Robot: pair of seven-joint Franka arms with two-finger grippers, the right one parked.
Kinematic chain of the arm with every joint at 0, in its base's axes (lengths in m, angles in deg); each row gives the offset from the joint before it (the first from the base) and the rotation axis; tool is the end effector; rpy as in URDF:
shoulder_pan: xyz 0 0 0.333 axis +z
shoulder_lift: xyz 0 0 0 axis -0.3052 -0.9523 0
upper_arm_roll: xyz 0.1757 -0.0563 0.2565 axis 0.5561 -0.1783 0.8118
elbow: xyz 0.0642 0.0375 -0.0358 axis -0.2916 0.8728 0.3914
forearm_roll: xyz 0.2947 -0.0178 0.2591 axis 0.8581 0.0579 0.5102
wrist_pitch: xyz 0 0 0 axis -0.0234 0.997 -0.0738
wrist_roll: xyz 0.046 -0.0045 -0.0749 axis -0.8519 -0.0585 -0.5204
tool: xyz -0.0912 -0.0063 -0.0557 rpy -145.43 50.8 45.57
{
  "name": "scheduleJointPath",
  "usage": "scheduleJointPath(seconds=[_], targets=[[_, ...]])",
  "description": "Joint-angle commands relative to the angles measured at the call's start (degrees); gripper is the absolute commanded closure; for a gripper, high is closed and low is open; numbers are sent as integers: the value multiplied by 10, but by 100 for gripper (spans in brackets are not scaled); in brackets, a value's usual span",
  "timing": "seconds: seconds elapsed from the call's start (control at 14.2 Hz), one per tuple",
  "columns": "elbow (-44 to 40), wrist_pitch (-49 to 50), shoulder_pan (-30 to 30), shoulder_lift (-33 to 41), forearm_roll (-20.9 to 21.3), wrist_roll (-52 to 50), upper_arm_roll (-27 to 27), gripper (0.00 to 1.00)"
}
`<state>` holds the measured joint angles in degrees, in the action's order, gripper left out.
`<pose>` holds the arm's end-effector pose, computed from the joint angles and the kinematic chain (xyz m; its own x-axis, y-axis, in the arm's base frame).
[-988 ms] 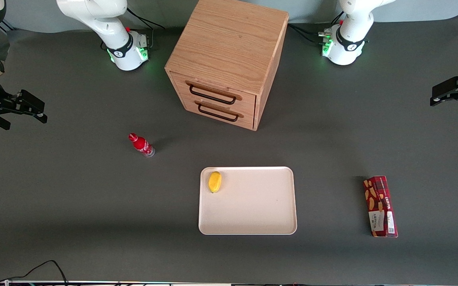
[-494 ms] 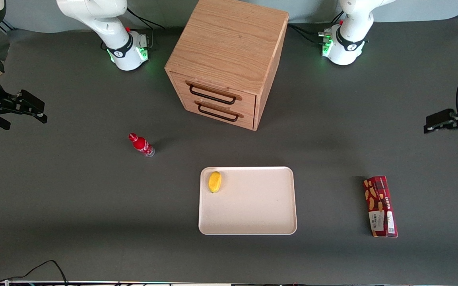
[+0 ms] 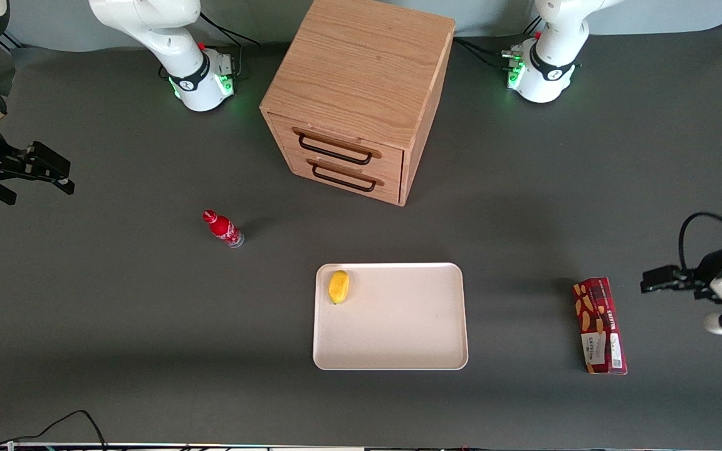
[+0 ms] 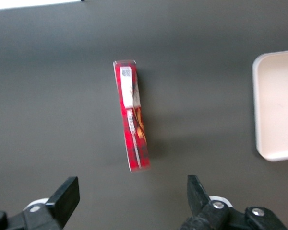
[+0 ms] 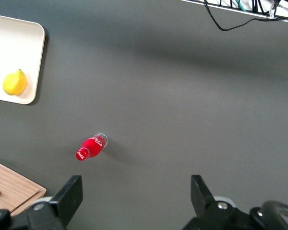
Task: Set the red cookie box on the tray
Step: 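Lower the left gripper over the red cookie box and close on it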
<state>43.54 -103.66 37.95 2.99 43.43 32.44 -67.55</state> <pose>0.7166 0.0257 0.4572 0.9923 -0.1138 0.0498 -0.1157 -0.9926 0.0369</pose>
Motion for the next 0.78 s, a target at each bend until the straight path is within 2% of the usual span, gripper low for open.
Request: scheduleJointPath(seconds=[0.0,0.21,0.28,0.42,0.56,0.64,0.71], targets=[[7,-82,-4,-60,39,-15,0,0],[32,-175,-7,-114,55,-59,4,0],[46,-193,-15,-122,74,-62,15,0],[59,-216,-23,-141,98,-65,29,0],[59,-217,-27,-151,103,-67,36,0],[59,-216,-28,-154,102,-72,36,17],[59,-216,-27,-156,100,-84,36,56]])
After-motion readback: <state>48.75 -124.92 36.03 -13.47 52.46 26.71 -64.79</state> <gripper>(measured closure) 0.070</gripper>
